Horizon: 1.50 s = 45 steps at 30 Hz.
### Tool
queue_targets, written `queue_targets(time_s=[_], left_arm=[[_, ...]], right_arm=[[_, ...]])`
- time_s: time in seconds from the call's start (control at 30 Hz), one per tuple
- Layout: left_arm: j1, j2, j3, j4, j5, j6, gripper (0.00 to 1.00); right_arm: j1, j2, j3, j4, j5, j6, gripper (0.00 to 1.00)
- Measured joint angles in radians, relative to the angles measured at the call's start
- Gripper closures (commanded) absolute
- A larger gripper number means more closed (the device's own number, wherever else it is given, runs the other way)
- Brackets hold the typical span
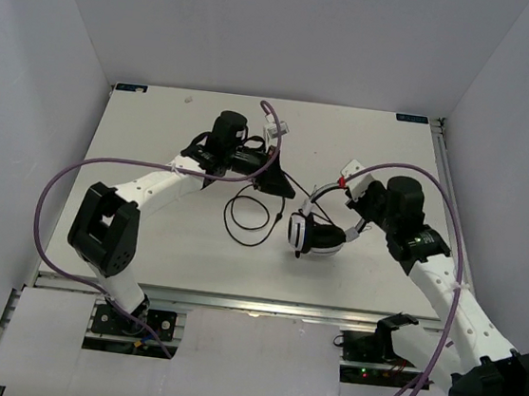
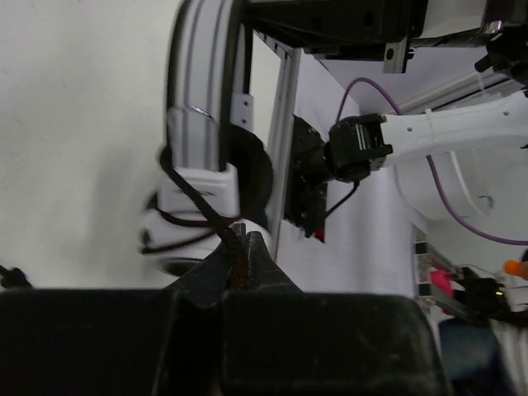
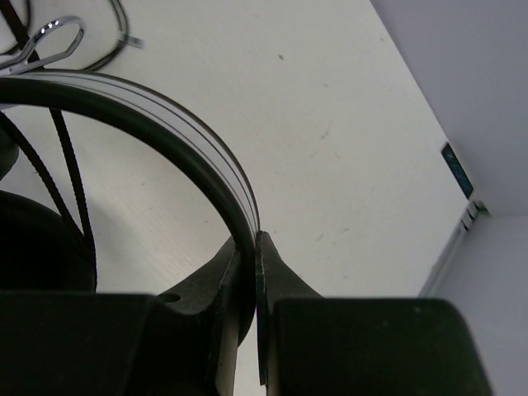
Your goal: Wrap the headphones
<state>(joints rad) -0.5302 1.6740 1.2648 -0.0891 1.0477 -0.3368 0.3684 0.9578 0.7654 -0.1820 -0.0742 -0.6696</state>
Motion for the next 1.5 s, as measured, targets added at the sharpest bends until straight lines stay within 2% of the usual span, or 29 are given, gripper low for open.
queue_targets(time_s=[0.2, 0.3, 0.33, 0.4, 0.6, 0.83, 1.07, 1.5], left_arm=[[-0.042, 0.036, 0.0, -0.043, 0.026, -0.134, 0.93], [-0.058, 0.038, 0.0, -0.045, 0.019, -0.191, 0.81], [-0.063, 0.038, 0.0, -0.044, 0.017, -0.209, 0.8], [-0.07, 0.038, 0.0, -0.028, -0.001, -0.251, 0.69], [-0.102, 0.04, -0.002, 0.089, -0.081, -0.383, 0.45], [-0.2, 0.042, -0.002, 0.186, -0.203, -0.422, 0.38], [-0.271, 0.04, -0.044, 0.267, -0.327, -0.343, 0.34], [-0.318, 0.058, -0.264, 0.505, -0.445, -0.126, 0.32]], right_arm=[[0.074, 0.098, 0.004, 0.141, 0.321, 0.11, 0.92], [0.083, 0.147, 0.044, 0.174, 0.41, 0.204, 0.92], [0.085, 0.161, 0.058, 0.184, 0.435, 0.234, 0.92], [0.087, 0.18, 0.088, 0.186, 0.471, 0.302, 0.92], [0.084, 0.257, 0.202, 0.169, 0.519, 0.479, 0.92], [0.016, 0.372, 0.363, 0.102, 0.521, 0.637, 0.92], [-0.056, 0.376, 0.423, 0.048, 0.482, 0.731, 0.92], [-0.244, 0.403, 0.681, -0.14, 0.133, 0.954, 0.92]])
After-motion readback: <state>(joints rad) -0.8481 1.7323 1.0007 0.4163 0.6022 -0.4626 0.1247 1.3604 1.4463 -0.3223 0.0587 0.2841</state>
